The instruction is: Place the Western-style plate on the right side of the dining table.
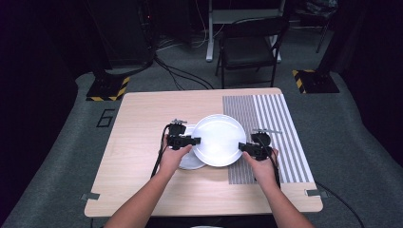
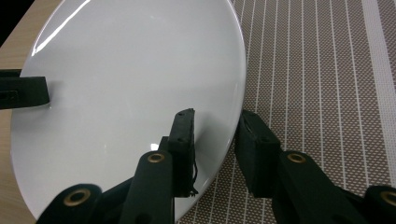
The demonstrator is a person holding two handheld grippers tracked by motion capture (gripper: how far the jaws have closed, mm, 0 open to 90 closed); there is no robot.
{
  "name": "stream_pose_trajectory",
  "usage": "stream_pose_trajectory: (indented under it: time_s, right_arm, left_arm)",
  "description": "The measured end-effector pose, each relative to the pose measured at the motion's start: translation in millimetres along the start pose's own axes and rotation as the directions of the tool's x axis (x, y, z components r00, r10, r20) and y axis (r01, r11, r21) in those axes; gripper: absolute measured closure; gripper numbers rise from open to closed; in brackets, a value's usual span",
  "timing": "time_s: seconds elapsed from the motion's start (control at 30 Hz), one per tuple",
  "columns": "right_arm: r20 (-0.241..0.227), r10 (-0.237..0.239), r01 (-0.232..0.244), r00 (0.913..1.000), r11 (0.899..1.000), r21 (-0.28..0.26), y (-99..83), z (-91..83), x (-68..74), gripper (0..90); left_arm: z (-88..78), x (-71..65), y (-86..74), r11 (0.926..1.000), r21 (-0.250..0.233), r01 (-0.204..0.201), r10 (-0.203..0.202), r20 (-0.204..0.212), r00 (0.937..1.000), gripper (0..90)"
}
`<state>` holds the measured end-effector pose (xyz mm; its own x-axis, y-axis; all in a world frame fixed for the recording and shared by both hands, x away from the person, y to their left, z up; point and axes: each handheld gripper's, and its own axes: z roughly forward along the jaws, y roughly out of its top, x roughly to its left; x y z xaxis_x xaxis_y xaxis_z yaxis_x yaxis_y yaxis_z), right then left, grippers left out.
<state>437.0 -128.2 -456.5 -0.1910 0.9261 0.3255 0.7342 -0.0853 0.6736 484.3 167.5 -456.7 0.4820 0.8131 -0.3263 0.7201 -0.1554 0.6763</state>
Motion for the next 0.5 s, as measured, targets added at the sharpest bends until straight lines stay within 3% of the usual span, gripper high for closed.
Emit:
stream_pose_trajectory:
  time_s: [0.23, 0.5]
  right_arm:
    - [-0.012, 0.007, -0.007, 0.9999, 1.0, -0.022, 9.2, -5.2, 1.1, 68.4]
    - [-0.012, 0.01, -0.01, 0.9999, 1.0, -0.015, 6.0, -5.1, -0.3, 68.3]
  left_arm:
    - [-2.0, -0.5, 4.8, 0.9997, -0.012, 0.02, -0.02, 0.005, 0.9998, 59.2]
    - [-2.0, -2.5, 6.6, 0.9999, -0.008, 0.01, -0.01, 0.0, 0.9999, 60.0]
